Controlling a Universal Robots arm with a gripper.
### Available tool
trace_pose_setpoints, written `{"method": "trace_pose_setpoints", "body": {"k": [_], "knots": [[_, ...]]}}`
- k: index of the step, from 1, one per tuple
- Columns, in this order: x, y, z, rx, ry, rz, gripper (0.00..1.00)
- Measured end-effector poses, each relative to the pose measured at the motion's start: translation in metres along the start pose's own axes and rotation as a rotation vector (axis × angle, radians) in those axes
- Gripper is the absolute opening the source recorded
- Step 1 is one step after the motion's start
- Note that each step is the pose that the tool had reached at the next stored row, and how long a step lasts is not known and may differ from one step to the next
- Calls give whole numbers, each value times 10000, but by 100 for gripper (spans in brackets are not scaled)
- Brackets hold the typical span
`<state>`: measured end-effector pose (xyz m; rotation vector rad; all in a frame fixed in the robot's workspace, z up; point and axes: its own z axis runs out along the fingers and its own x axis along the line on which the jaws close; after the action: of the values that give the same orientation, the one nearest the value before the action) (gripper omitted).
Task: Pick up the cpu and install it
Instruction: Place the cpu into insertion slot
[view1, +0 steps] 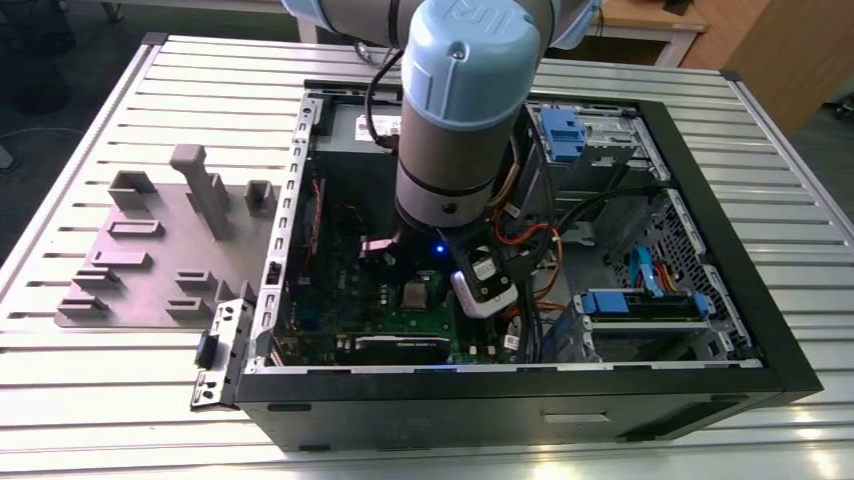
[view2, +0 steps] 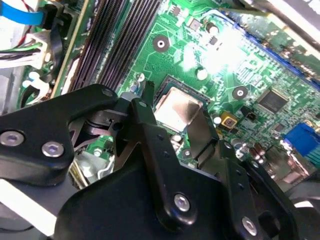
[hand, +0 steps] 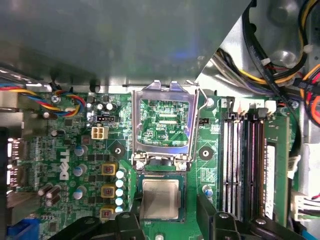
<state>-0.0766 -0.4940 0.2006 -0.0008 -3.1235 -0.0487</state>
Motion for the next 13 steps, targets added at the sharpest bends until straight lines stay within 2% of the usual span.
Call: {"method": "trace_pose_setpoints", "body": {"k": [2,6,8,9,11,12,13], "knots": [[2,1,-37,1,0,1,54],[2,2,-39,-2,-1,2,53],[2,1,-40,0,0,2,40],[2,1,-42,0,1,2,40],[4,1,-56,2,2,2,28],[6,2,-58,-5,0,2,28],[9,2,-58,-10,0,2,22]]}}
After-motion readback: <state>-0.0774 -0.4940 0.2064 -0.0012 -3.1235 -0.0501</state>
